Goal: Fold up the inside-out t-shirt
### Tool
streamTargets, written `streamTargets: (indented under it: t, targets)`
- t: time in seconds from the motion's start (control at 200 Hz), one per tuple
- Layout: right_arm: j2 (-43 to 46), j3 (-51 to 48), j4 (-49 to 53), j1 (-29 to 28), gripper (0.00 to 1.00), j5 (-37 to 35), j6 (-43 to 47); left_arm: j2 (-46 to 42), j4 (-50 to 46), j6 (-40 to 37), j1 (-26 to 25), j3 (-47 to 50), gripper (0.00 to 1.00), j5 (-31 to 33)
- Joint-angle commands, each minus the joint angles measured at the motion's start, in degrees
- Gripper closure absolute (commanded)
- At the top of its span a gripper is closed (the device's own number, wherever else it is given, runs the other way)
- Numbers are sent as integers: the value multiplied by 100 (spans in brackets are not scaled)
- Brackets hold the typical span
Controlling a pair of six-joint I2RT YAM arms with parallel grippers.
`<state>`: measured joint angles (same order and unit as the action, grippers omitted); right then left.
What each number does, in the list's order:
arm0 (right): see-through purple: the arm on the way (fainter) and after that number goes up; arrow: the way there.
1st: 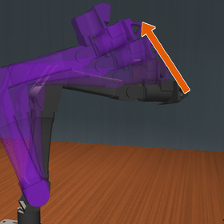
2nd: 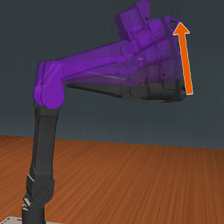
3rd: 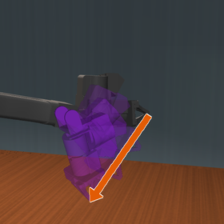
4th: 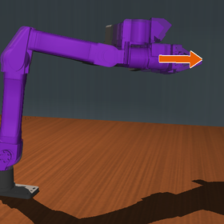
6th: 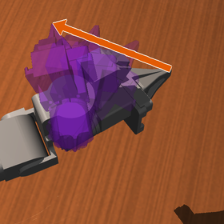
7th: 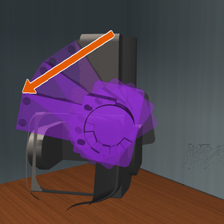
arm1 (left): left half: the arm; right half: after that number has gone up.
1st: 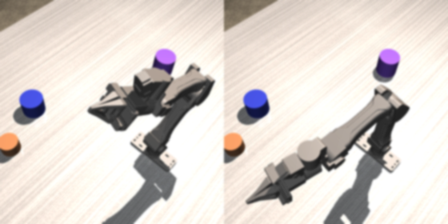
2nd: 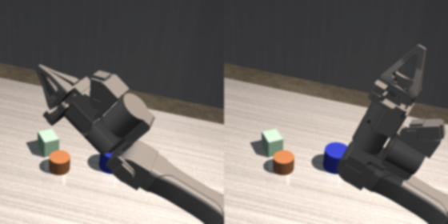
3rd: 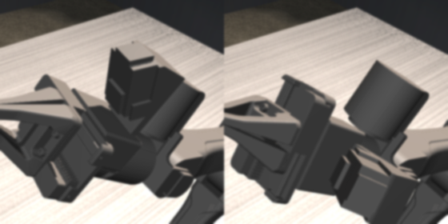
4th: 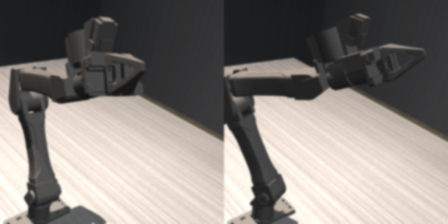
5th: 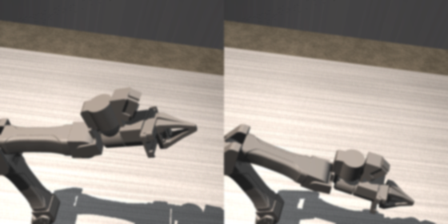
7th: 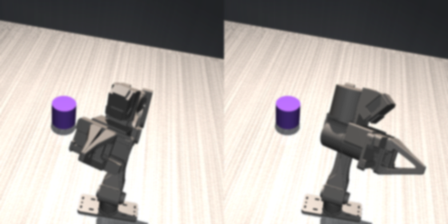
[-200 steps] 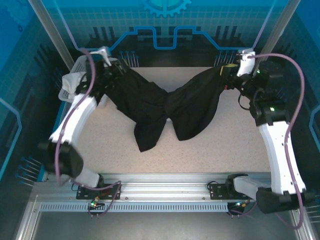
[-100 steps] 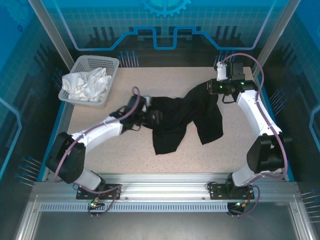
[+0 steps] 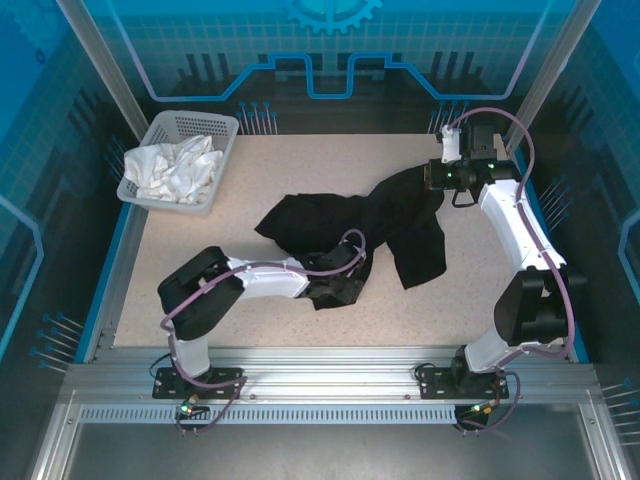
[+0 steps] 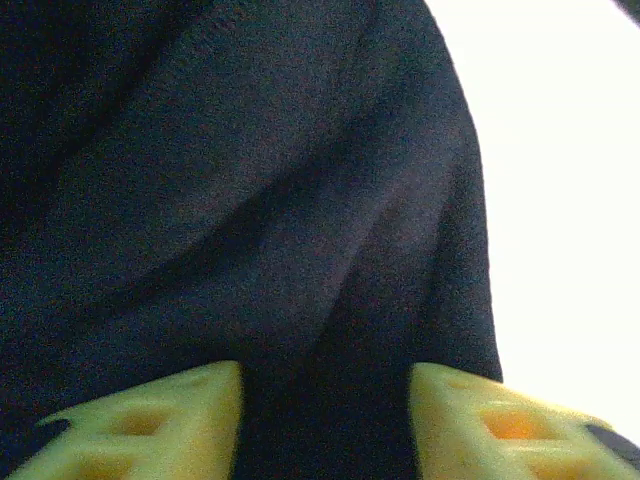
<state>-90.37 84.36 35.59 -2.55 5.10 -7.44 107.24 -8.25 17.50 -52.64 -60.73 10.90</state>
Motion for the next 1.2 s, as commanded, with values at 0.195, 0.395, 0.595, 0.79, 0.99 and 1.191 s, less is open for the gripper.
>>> streamTargets:
  t: [0.195, 0.395, 0.595, 0.79, 0.99, 1.191]
  targets:
    - [705, 396, 108, 417, 100, 1172, -315, -1882, -869, -291, 1130, 266, 100, 953]
    - [1474, 257, -270, 344, 100, 2294, -910, -3103, -448, 34, 3087, -12, 100, 554]
    - [1570, 194, -465, 226, 100, 3137, -1489, -2188, -506, -41, 4098, -1095, 100, 647]
    - [1439, 643, -72, 237, 100, 2876, -1237, -1790, -540, 130, 4654, -1715, 100, 146]
    - [1308, 1766, 288, 237, 100, 2008, -813, -2221, -513, 443, 4783, -2331, 100, -964]
    - [848, 3348, 527, 237, 100, 1092, -348, -1966, -199, 960, 4450, -3385, 100, -2033]
